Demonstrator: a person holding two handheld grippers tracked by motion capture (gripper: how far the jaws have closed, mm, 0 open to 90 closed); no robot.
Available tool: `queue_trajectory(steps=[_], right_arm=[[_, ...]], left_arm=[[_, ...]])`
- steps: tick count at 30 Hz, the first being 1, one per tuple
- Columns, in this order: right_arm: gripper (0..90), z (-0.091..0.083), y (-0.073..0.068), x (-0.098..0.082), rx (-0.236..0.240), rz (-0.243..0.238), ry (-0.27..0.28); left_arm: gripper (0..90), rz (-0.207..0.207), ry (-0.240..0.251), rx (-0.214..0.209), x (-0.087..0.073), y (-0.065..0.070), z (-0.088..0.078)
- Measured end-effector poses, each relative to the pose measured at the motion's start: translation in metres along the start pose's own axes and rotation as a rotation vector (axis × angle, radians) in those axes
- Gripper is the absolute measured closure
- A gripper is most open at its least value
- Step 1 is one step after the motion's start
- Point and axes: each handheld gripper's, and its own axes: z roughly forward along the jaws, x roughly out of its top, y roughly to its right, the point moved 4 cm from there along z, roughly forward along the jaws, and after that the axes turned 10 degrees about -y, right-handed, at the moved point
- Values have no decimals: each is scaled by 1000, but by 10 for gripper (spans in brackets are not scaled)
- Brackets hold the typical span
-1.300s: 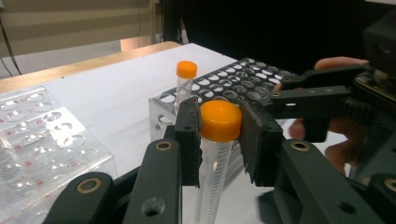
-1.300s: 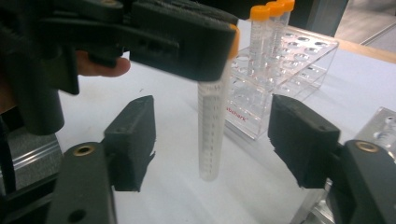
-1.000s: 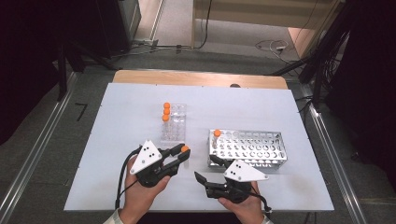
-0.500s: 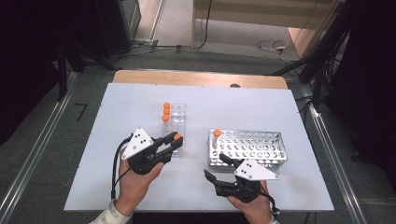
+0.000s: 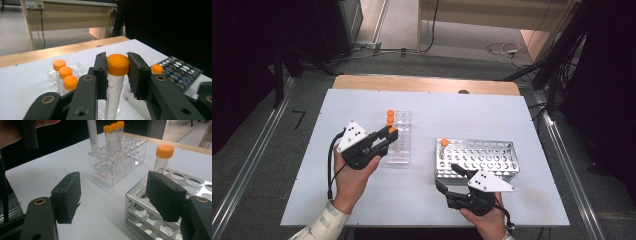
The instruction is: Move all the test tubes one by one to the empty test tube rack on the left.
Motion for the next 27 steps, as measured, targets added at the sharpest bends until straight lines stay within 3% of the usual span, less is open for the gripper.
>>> queue_trajectory(steps=[14,27], right_arm=[[271,1,1,-1,-1,1,-5],[271,0,1,-1,1,-1,-4]], left_arm=[[704,-7,19,110,5,-24,10],[703,1,3,146,-5,-28,22]])
